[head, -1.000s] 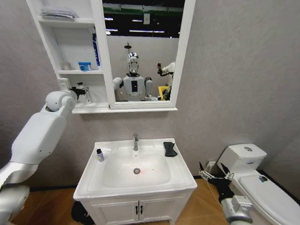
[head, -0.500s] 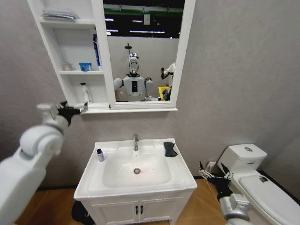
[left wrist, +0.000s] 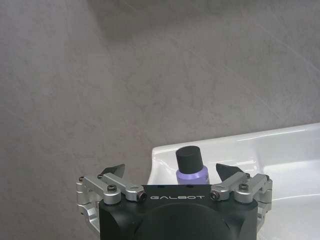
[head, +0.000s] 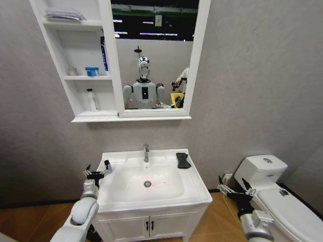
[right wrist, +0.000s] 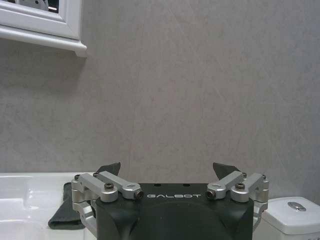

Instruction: Move facial cleanser and shampoo from washbasin to cabinet, then wipe washbasin with towel.

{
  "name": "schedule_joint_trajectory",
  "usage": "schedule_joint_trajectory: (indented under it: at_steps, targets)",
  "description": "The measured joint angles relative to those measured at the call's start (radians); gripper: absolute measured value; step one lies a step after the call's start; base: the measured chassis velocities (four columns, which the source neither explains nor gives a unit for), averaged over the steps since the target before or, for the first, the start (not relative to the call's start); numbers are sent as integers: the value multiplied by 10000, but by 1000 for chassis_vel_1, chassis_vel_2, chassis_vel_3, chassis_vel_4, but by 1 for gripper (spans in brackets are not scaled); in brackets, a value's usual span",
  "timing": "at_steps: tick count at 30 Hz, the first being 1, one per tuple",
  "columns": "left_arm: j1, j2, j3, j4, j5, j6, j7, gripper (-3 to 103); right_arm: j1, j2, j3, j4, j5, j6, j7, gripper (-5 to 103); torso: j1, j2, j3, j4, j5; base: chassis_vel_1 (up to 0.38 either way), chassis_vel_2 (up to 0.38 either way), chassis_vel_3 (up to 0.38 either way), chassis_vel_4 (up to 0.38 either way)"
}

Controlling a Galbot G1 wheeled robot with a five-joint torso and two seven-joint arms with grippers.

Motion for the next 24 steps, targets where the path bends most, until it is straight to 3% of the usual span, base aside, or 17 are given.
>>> schedule_joint_trajectory:
  at_steps: [2,11,15,17,24]
  targets:
    - [-1240,-518,275,1948,380,-66,184,100,50,39,21,29,74,-3,36,100,0,-1,1,1,-2,0,0,0,0]
    - [-2723,-796,659,3732,370,19,16,101,-60,28,169,-200,231,240,240,100,0,-1,1,0,-2,0,0,0,0]
    - [-3013,-914,810,4156,379,14,-44,87,13,61,158,-307,254,248,279,100,0,-1,1,1,-3,0,0,0,0]
    - [-3047,-937,846,4188,377,16,-71,87,48,72,141,-346,255,248,282,100,0,-1,1,0,-3,0,0,0,0]
    - [-2979,-827,963,3984,13,230,-298,54,285,-28,33,-551,256,133,426,100,-1,-1,0,0,-3,0,0,0,0]
